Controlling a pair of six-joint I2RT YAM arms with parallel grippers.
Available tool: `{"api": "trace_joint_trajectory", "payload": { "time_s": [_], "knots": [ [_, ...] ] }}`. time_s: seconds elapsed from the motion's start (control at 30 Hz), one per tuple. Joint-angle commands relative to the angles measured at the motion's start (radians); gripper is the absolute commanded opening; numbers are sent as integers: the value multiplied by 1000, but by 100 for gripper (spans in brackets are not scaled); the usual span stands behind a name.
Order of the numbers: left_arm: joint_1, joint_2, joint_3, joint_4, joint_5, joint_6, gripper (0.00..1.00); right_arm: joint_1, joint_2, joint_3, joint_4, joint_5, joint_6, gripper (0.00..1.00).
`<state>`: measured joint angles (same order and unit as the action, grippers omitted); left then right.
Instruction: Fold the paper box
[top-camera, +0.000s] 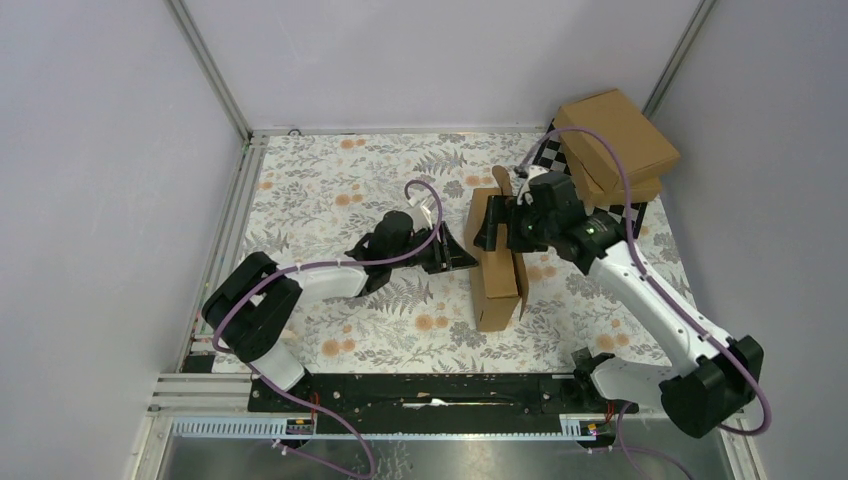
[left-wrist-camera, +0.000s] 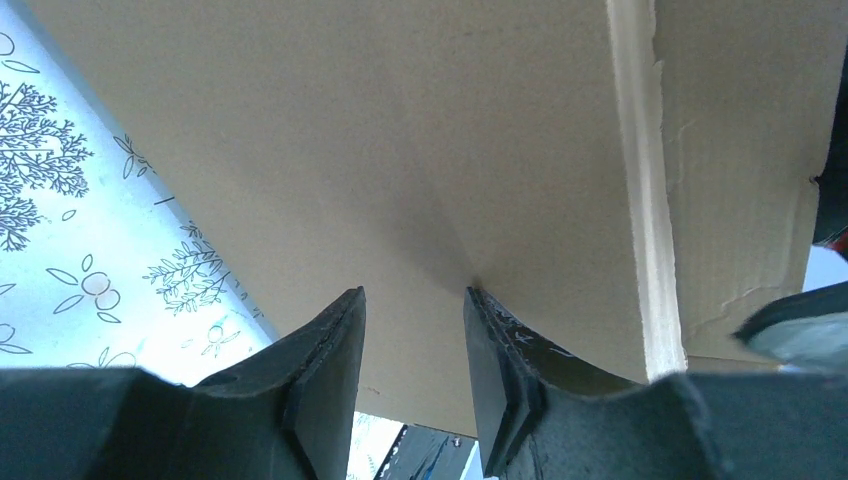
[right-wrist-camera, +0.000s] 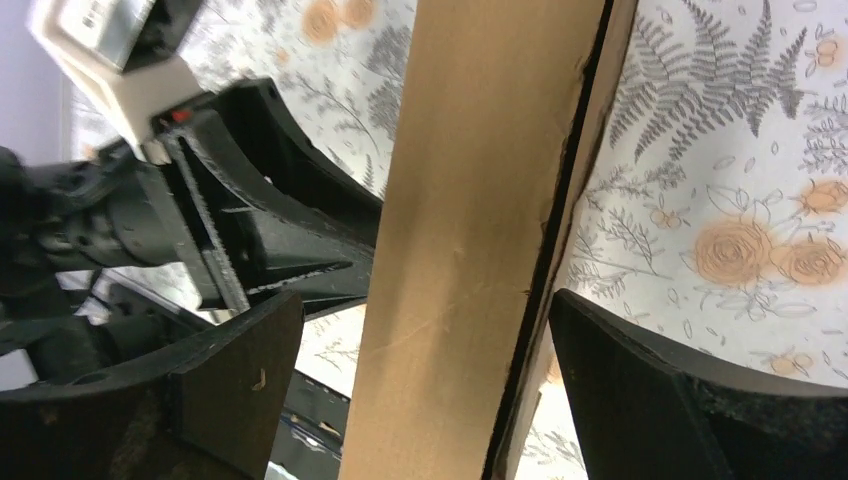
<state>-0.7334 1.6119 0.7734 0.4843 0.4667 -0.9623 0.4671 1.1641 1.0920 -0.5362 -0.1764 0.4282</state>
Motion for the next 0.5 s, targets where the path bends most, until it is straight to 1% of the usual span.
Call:
{"api": "trace_joint_trajectory", "payload": {
  "time_s": [0.0,0.07,0.2,0.3,0.37,0.47],
  "knots": [
    [-2,-29,-9,91,-1,-9,42,85,61,92,-145,167,-19,100],
    [-7,-23,-15,111,1,-22,42,101,84,108,-180,219,-29,100],
    [-16,-10,-19,136,1,-36,42,156,137,146,-265,272,-59,100],
    [-18,-6,-12,137,3,-36,42,184,156,152,-298,337,-61,100],
    [-20,-6,-11,137,3,-35,42,185,157,147,-308,347,-69,96],
    [-19,-14,-10,130,7,-26,42,186,156,148,-316,332,-93,86]
  ]
}}
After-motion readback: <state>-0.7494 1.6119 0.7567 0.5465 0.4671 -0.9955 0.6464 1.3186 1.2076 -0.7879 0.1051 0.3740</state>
